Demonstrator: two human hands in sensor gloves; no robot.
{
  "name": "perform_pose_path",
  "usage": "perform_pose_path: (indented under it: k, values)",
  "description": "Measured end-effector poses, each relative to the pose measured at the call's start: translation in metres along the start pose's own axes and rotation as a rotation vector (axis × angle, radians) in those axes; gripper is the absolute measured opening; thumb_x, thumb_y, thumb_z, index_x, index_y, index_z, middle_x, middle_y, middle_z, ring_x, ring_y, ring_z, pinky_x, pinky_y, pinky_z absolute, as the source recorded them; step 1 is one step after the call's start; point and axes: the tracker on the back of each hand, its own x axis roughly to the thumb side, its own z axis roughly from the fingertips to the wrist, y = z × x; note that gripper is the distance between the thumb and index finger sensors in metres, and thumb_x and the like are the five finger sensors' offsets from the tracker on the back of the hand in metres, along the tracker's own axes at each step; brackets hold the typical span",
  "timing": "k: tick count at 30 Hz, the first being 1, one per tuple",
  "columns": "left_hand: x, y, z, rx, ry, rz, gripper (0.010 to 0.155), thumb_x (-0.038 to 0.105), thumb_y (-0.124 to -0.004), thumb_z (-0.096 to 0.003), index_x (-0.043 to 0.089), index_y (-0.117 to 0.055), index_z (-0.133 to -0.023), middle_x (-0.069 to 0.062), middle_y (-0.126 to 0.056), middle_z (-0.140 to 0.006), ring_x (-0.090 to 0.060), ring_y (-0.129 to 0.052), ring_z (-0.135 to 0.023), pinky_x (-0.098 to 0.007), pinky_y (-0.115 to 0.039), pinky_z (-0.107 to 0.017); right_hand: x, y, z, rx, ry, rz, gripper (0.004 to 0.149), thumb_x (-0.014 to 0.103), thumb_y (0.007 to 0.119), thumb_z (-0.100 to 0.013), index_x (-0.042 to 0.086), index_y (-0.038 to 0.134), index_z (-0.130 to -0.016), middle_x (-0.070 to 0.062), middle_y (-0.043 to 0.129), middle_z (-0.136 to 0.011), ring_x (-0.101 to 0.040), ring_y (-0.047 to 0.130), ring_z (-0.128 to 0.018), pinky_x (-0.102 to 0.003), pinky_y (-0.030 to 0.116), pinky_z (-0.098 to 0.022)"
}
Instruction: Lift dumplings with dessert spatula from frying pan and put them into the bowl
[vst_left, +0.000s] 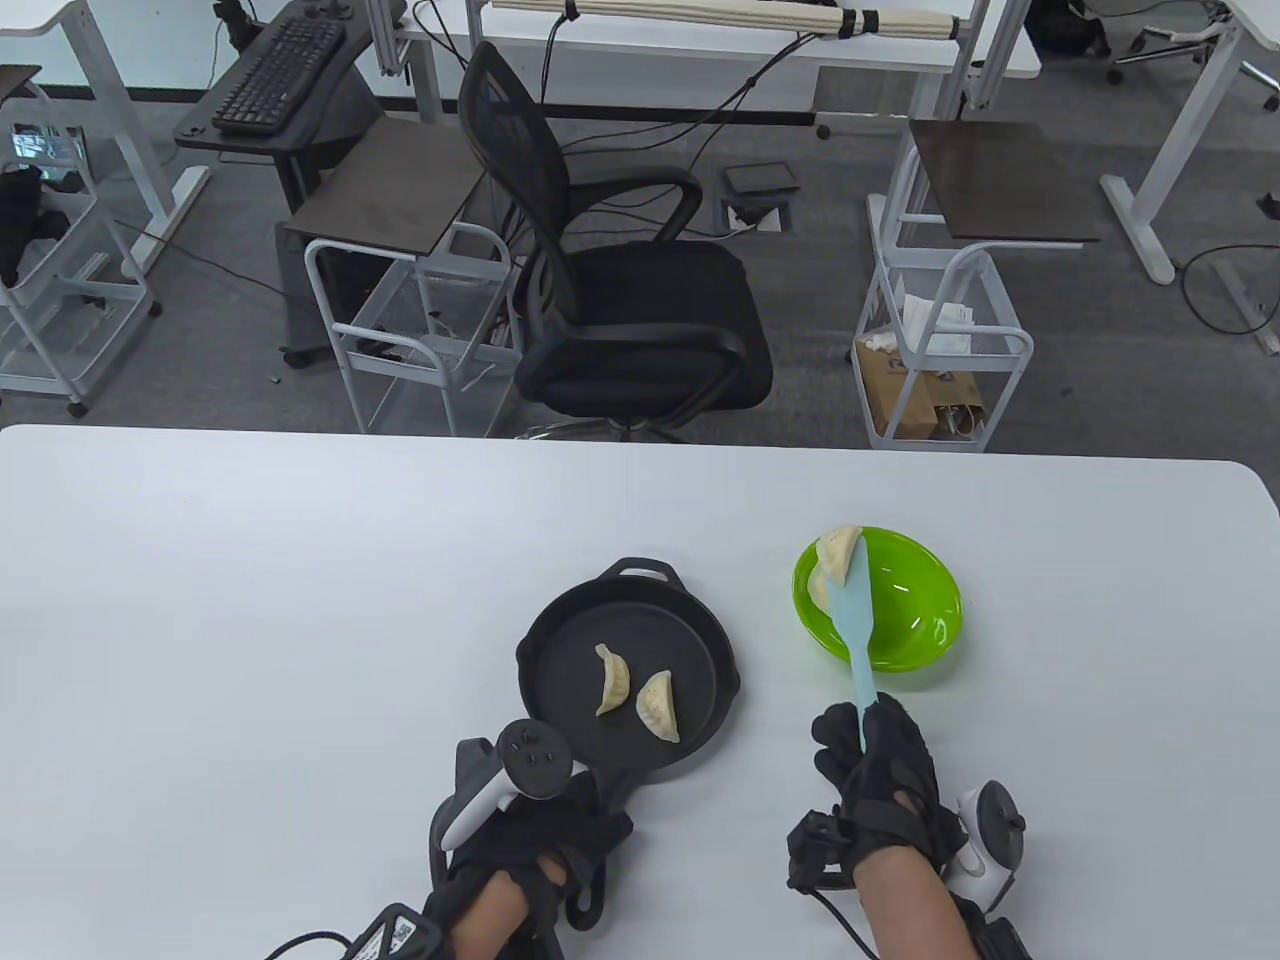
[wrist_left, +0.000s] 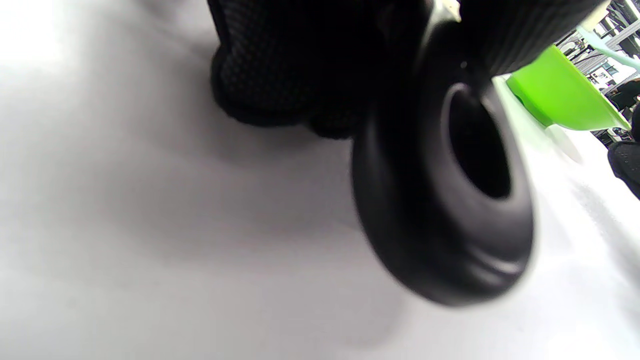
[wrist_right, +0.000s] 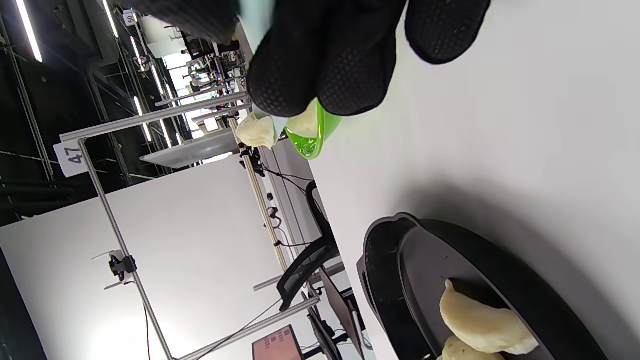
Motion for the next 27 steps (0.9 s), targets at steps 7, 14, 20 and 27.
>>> perform_pose_path:
  k: [7,14,20,27]
  values:
    - [0.0,0.0,0.0,0.0,0.0,0.0,0.078,0.065,-0.075,-0.0461,0.02,-0.055,-0.106,0.008,-0.1,-0.067,-0.019,-0.095,-0.052,-0.054,-0.023,-0.08,-0.0007,-0.0069,-0.0056,-0.036,0.005,0.012,0.059,0.042,0.061,-0.061,0.013,0.038,-0.106,-0.002,0.072,-0.094,-0.036,0.076,-0.087,-0.06,0.053,-0.074]
    - [0.0,0.0,0.0,0.0,0.0,0.0,0.078,0.065,-0.075,-0.0461,0.02,-0.055,-0.106,0.008,-0.1,-0.068,-0.019,-0.095,-0.052,-0.054,-0.023,-0.08,0.0012,-0.0068,-0.004,-0.05,0.013,0.017,0.059,0.042,0.061,-0.061,0.013,0.037,-0.107,-0.002,0.071,-0.095,-0.036,0.076,-0.088,-0.06,0.053,-0.074]
    - [0.0,0.0,0.0,0.0,0.0,0.0,0.078,0.065,-0.074,-0.0461,0.02,-0.055,-0.106,0.008,-0.1,-0.068,-0.019,-0.095,-0.052,-0.054,-0.023,-0.08,0.0024,-0.0083,-0.005,-0.055,0.016,0.021,0.06,0.042,0.061,-0.061,0.013,0.036,-0.107,-0.002,0.071,-0.096,-0.036,0.075,-0.088,-0.06,0.052,-0.074]
    - [-0.0004,-0.0001,0.0,-0.001,0.0,0.001,0.078,0.066,-0.074,-0.0461,0.02,-0.055,-0.106,0.008,-0.1,-0.067,-0.019,-0.095,-0.052,-0.054,-0.023,-0.08,0.0024,-0.0094,-0.0073,-0.049,0.012,0.032,0.061,0.043,0.061,-0.061,0.014,0.035,-0.107,-0.003,0.069,-0.098,-0.037,0.073,-0.09,-0.061,0.052,-0.075]
